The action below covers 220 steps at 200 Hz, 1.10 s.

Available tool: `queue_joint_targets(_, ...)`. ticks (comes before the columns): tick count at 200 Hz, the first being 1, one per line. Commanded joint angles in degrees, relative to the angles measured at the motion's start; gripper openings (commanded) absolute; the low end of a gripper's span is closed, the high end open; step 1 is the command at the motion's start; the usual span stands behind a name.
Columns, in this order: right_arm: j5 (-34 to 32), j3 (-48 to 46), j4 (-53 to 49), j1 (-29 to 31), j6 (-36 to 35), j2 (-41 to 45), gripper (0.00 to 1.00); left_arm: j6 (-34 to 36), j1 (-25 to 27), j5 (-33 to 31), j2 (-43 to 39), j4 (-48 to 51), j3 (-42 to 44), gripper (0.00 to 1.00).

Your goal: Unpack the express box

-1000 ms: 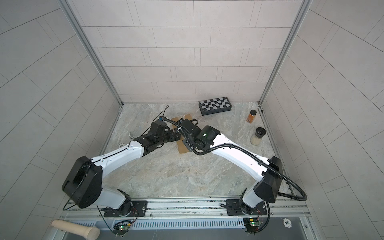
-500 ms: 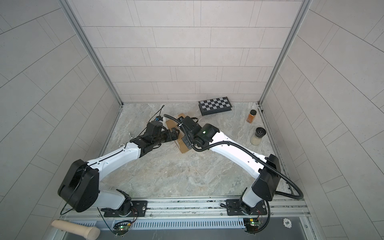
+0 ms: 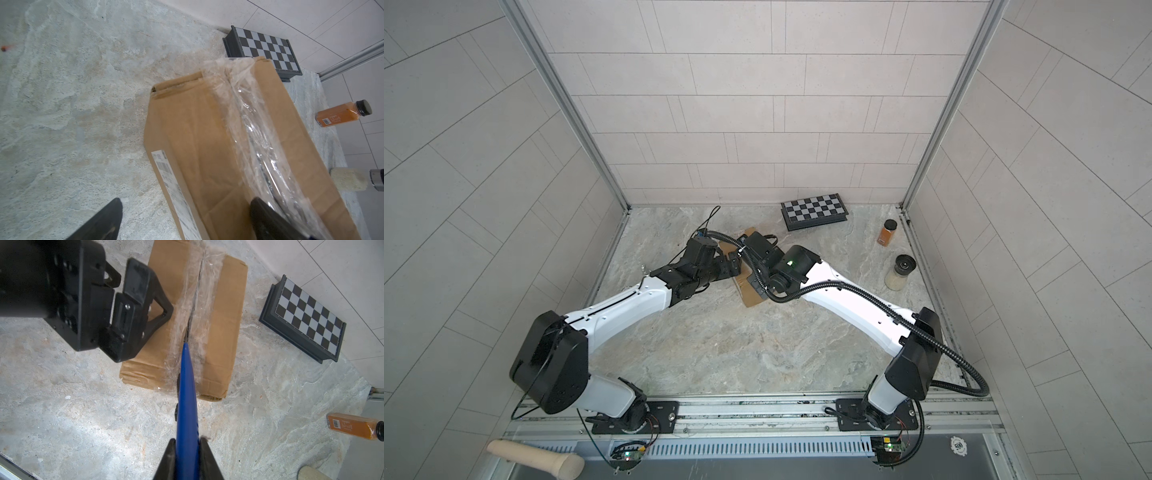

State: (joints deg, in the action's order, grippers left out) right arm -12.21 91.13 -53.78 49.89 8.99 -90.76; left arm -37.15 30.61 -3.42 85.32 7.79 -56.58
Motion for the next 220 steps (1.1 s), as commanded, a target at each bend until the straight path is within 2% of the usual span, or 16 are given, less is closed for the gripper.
queue_joint_targets(1,-2.6,2.5,-7.1,1.1,-0.5,0.6,0.0,-0.8,-0.2,-7.6,2.3,10.7,1.4,0.98)
queue_joint_targets(61,-2.5,3.2,-11.7,1.9,0.6,2.2,0.0,-1.9,-0.1,-8.0,3.1,10.4,1.7,0.98)
queue_joint_targets(105,-1.9,2.7,-8.8,2.1,1.2,0.9,0.0,-1.7,-0.1,-5.8,2.8,8.5,1.7,0.98)
queue_joint_targets(132,-1.9,2.8,-5.2,2.2,0.6,-1.3,0.0,-1.5,-0.1,-1.9,1.2,3.4,3.3,0.99)
queue_joint_targets(174,-2.8,3.7,-3.4,2.1,0.2,-5.2,0.0,0.6,-0.3,8.3,-0.9,-7.0,6.3,0.99)
queue_joint_targets(220,-1.8,4.8,-2.3,1.5,-1.1,-5.5,0.0,0.5,-0.3,9.3,-1.9,-7.6,5.8,0.99)
